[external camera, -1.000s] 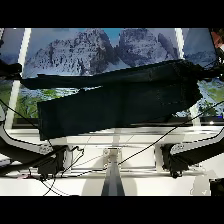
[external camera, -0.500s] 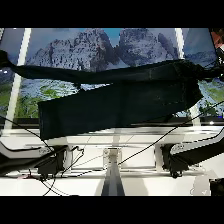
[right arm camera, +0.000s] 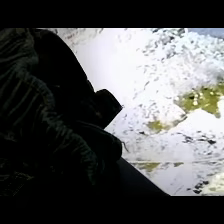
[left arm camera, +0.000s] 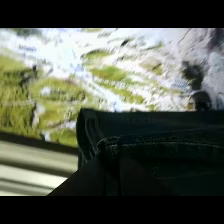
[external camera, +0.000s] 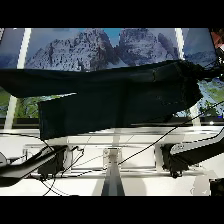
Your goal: Fold the clothes and pants, and hang the long-sleeved shirts on hangers.
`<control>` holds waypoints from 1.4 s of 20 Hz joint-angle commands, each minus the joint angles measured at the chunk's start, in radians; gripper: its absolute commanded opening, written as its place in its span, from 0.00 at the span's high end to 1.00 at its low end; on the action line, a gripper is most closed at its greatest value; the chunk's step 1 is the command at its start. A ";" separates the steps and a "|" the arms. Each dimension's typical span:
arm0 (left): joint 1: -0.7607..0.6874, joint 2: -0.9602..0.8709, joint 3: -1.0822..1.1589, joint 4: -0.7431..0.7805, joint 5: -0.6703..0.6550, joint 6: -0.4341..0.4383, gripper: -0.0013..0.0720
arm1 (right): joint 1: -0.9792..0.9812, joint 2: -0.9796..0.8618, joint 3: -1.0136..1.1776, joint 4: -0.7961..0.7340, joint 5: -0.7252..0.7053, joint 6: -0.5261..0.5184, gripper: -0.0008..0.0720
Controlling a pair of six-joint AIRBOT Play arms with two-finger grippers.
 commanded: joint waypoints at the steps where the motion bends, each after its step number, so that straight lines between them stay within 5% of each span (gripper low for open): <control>1: 0.002 -0.030 -0.185 0.048 0.109 -0.068 0.95 | 0.000 0.001 0.000 0.001 -0.025 0.001 0.93; 5: 0.002 -0.213 -0.311 -0.070 0.465 -0.067 0.95 | 0.000 0.001 0.000 0.001 -0.050 0.001 0.93; 10: -0.003 -0.389 -0.311 -0.414 0.898 -0.067 0.95 | 0.000 0.001 0.000 0.002 -0.061 0.001 0.93; 16: -0.051 -0.475 -0.311 -0.515 1.105 0.068 0.95 | 0.032 0.001 0.000 0.008 -0.156 0.002 0.93; 24: -0.090 -0.536 -0.311 -0.515 1.165 0.077 0.93 | 0.189 -0.009 0.000 0.006 -0.549 0.002 0.93; 25: -0.092 -0.543 -0.311 -0.515 1.165 0.077 0.71 | 0.205 -0.015 0.000 0.006 -0.589 0.002 0.93; 26: -0.092 -0.547 -0.311 -0.512 1.165 0.077 0.26 | 0.219 -0.022 0.000 0.006 -0.618 0.002 0.92; 27: -0.092 -0.546 -0.310 -0.512 1.165 0.084 0.04 | 0.230 -0.028 0.000 0.006 -0.633 0.002 0.92; 28: -0.092 -0.537 -0.310 -0.512 1.159 0.107 0.04 | 0.236 -0.031 0.000 0.003 -0.635 0.002 0.92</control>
